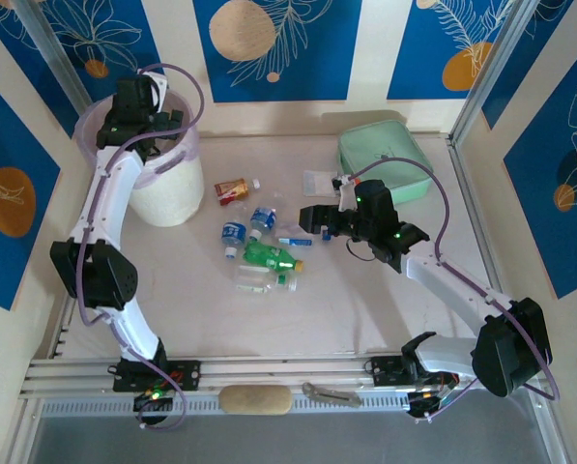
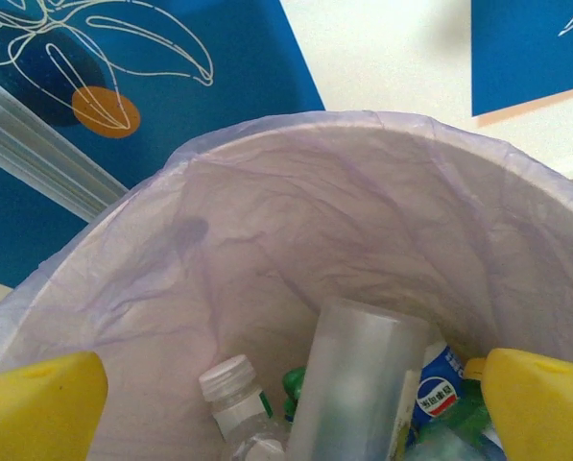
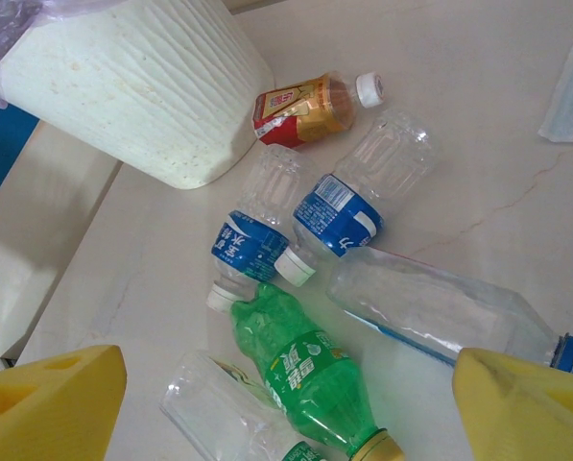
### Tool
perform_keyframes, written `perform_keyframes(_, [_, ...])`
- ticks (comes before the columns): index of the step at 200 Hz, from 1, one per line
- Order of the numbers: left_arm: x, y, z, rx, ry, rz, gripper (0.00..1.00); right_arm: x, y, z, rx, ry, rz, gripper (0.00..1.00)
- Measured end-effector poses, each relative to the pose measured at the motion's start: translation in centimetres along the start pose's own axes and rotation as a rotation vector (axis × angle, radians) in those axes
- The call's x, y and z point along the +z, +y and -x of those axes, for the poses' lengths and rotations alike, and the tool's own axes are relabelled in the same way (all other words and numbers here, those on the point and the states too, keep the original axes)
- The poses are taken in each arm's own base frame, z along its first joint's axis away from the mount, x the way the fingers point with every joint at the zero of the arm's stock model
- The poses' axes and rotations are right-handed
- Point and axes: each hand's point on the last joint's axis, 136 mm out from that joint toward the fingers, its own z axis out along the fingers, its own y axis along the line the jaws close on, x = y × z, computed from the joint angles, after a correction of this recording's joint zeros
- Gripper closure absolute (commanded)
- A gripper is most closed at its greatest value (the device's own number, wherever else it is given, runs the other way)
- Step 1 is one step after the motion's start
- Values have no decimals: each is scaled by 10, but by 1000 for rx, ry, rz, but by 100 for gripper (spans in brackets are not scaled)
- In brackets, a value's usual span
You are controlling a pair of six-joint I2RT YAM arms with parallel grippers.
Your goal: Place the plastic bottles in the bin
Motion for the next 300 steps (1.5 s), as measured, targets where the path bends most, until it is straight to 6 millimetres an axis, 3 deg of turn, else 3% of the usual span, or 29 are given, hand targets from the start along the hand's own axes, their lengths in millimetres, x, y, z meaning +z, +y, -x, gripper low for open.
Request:
perform_keyframes(30, [-27,2,17,-75,-62,-47,0,0,0,0,0,0,0,11])
perform_keyframes(64, [-83,1,48,-201,-207,-170,0,5,-2,-1,4,7,-2,11])
perform_keyframes(88, [-117,-17,64,-285,-298,-342,0,10,-5,-4,10,19,-4,11])
perform_keyframes(112, [-128,-45,74,-352,-331,-539,0,11,-4,-4,10,20,-1,11])
perform_keyframes(140, [-119,-83,72,-379,-290,-714,0,11,-4,-4,10,19,-1,11])
perform_keyframes(178, [-87,-131,58,-347,-161,-844,0,6,-5,-2,8,5,-4,11])
perform_keyframes(226, [-63,-192,42,-171,-14,-929,0,2,-8,0,11,-9,-11,11])
perform_keyframes(245, [-55,-220,27,-61,42,-932,0,2,-8,0,11,-9,-11,11])
perform_keyframes(269, [-40,-252,-8,54,137,-928,0,2,-8,0,11,-9,-11,11])
perform_keyframes(300, [-11,-274,-48,145,238,-900,0,2,-9,-2,14,1,-16,11])
